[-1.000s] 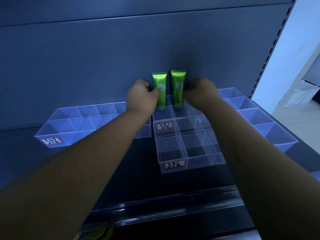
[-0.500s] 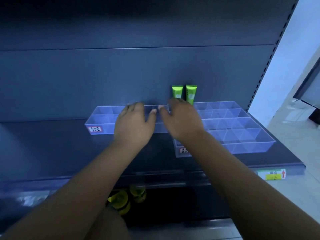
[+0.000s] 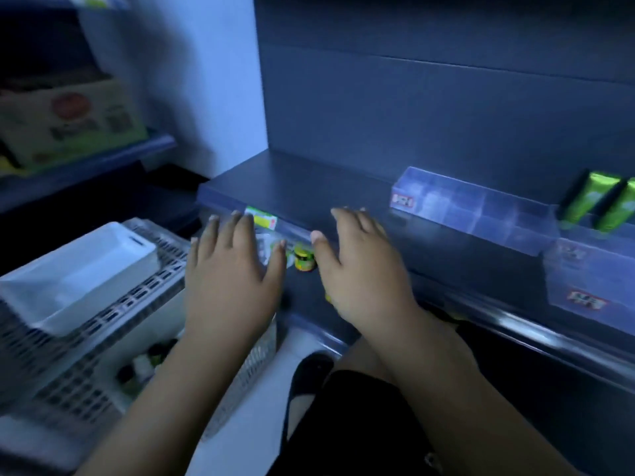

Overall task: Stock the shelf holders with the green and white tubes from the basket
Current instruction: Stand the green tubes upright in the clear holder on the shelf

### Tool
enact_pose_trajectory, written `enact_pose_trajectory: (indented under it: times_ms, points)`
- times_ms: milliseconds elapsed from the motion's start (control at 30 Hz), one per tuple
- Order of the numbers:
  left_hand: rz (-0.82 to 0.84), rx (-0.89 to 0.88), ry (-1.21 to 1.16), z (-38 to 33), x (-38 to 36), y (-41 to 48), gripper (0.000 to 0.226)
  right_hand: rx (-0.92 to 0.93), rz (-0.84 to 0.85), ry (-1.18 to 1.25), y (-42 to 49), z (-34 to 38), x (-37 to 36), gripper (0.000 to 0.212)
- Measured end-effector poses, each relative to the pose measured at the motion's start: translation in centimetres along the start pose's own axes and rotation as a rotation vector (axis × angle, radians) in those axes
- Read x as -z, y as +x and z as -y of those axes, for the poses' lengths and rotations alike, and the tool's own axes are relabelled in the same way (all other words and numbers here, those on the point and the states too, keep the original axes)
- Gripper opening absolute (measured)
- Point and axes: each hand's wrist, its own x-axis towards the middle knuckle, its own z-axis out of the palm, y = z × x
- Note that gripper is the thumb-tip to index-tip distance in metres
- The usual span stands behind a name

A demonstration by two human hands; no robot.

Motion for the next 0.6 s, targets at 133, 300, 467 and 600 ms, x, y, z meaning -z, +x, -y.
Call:
enact_pose_trajectory:
  times_ms: [133, 300, 467, 600]
  points:
    - [0.040, 0.163, 0.079, 8.2, 1.0, -3.1, 0.065, 0.153, 0.072, 0.062, -1.9, 5.8, -7.5, 0.057]
    - [0.139, 0.338, 0.115, 15.4, -1.0, -6.5, 0.059, 0.323, 0.294, -0.005, -3.3, 8.6, -14.4, 0.054]
    - [0.221, 0.413, 0.055, 19.3, -4.3, -9.0, 0.052, 0.108, 0.576, -0.020, -4.1, 9.4, -19.7, 0.050]
    - [0.319, 0.502, -0.001, 22.3, -7.3, -11.4, 0.047, -0.021, 0.779, -0.028, -3.6, 8.9, -23.2, 0.046]
